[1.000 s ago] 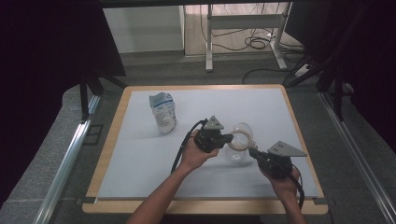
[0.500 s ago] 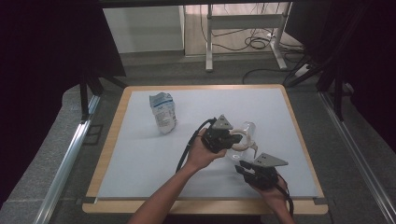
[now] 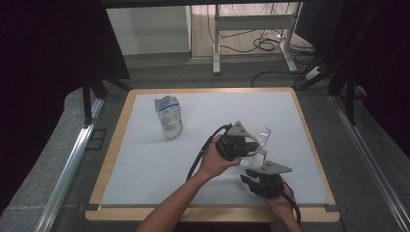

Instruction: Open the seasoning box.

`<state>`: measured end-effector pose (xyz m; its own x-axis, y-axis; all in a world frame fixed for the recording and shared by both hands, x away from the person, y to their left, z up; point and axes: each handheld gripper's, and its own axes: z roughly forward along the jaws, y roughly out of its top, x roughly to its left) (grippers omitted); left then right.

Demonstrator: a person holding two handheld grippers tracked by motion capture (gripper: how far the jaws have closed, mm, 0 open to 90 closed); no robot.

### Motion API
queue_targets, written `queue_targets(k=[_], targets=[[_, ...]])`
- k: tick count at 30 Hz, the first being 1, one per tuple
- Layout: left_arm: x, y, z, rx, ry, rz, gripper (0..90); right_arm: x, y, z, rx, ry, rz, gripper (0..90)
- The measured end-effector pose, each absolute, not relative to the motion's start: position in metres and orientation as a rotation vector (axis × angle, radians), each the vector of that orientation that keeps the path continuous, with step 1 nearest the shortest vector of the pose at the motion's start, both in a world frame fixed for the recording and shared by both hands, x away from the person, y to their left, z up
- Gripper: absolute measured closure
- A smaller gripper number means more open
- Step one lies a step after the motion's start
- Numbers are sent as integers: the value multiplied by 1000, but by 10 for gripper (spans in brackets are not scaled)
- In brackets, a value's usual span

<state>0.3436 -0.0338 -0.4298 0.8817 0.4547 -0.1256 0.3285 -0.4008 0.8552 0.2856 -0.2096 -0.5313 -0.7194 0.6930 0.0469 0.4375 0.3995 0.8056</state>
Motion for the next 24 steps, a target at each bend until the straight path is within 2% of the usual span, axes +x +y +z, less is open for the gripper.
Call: queue_targets(k=[6, 13, 24], targets=[[338, -41, -429, 2036, 544, 157, 897, 287, -211, -532, 994, 2362, 1227, 652], [341, -23, -431, 2000, 588, 169, 876, 288, -212, -532, 993, 2364, 1223, 628], [334, 30, -449, 1968, 674, 223, 596, 288, -206, -533, 978, 2366, 1225, 512]])
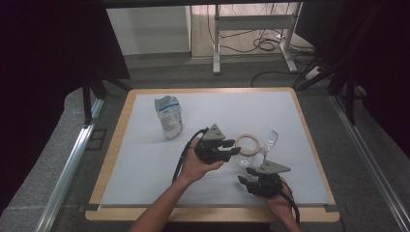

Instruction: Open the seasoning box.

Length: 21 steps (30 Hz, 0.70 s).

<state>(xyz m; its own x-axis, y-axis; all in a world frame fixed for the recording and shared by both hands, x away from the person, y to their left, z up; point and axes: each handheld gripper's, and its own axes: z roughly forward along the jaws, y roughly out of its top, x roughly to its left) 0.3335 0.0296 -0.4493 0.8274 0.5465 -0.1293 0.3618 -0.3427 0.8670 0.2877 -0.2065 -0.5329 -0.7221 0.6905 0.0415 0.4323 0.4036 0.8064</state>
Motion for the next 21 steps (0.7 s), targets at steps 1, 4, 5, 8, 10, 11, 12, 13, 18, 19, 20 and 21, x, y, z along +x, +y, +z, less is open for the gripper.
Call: queue_targets(k=[1, 4, 5, 8, 10, 11, 12, 13, 18, 19, 20, 21], targets=[[333, 34, -451, 1970, 679, 224, 550, 288, -206, -533, 979, 2365, 1227, 505], [330, 47, -457, 1976, 691, 207, 450, 288, -204, -533, 976, 2362, 1224, 496], [329, 49, -458, 1985, 694, 216, 425, 287, -204, -533, 973, 2365, 1228, 495], [325, 61, -465, 1997, 728, 236, 365, 287, -203, -533, 958, 2366, 1226, 492], [324, 70, -469, 1992, 756, 247, 339, 287, -202, -533, 955, 2364, 1228, 491], [323, 74, -472, 1988, 771, 249, 334, 287, -202, -533, 953, 2363, 1224, 491], [322, 79, -475, 1989, 783, 253, 334, 287, -201, -533, 952, 2365, 1227, 490], [321, 83, -478, 1994, 789, 258, 334, 287, -201, -534, 954, 2364, 1227, 490], [315, 101, -489, 1979, 811, 287, 339, 288, -200, -534, 946, 2365, 1221, 486], [314, 105, -491, 1979, 819, 290, 340, 288, -200, -535, 944, 2364, 1221, 485], [313, 108, -493, 1980, 832, 293, 339, 288, -200, -535, 945, 2364, 1222, 485], [312, 110, -495, 1978, 840, 297, 338, 288, -200, -535, 946, 2363, 1219, 484]])
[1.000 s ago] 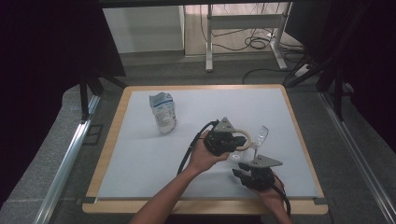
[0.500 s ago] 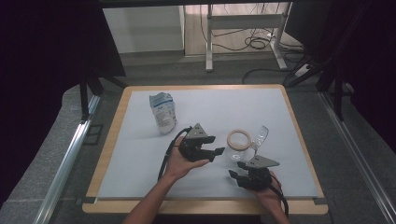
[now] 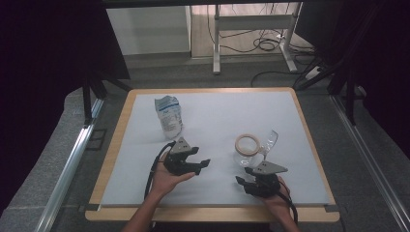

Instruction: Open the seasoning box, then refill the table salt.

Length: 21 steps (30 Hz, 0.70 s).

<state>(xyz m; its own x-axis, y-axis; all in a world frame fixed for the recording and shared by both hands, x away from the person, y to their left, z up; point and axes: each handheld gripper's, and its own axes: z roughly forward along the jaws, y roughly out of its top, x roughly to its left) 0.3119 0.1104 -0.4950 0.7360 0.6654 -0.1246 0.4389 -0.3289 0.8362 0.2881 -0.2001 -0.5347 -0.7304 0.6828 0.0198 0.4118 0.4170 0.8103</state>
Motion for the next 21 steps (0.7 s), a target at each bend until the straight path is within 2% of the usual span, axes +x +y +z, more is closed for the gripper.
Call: queue_targets(k=[21], targets=[[302, 156, -508, 1906, 980, 352, 383, 287, -196, -534, 920, 2357, 1216, 473]])
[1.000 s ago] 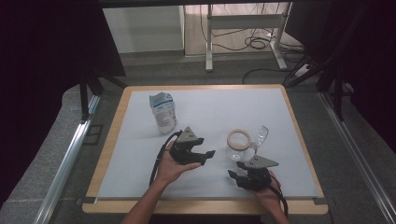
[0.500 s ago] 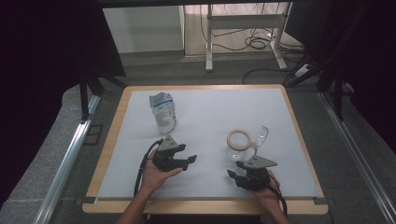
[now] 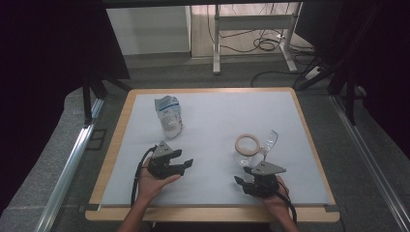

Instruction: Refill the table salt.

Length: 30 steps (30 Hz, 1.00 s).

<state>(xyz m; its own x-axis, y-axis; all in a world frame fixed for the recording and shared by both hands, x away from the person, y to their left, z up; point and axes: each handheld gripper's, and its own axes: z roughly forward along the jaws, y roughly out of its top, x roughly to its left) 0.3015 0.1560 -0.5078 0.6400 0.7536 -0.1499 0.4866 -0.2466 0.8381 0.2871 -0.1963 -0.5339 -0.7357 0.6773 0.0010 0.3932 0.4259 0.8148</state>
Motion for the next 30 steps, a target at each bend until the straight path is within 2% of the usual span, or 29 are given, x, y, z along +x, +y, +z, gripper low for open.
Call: queue_targets(k=[12, 23, 30], targets=[[306, 193, -514, 1849, 1100, 409, 409, 287, -192, -535, 901, 2368, 1212, 469], [340, 215, -503, 1797, 1181, 504, 435, 287, -190, -537, 895, 2374, 1213, 466], [365, 223, -495, 1768, 1190, 514, 437, 286, -187, -537, 878, 2383, 1199, 465]])
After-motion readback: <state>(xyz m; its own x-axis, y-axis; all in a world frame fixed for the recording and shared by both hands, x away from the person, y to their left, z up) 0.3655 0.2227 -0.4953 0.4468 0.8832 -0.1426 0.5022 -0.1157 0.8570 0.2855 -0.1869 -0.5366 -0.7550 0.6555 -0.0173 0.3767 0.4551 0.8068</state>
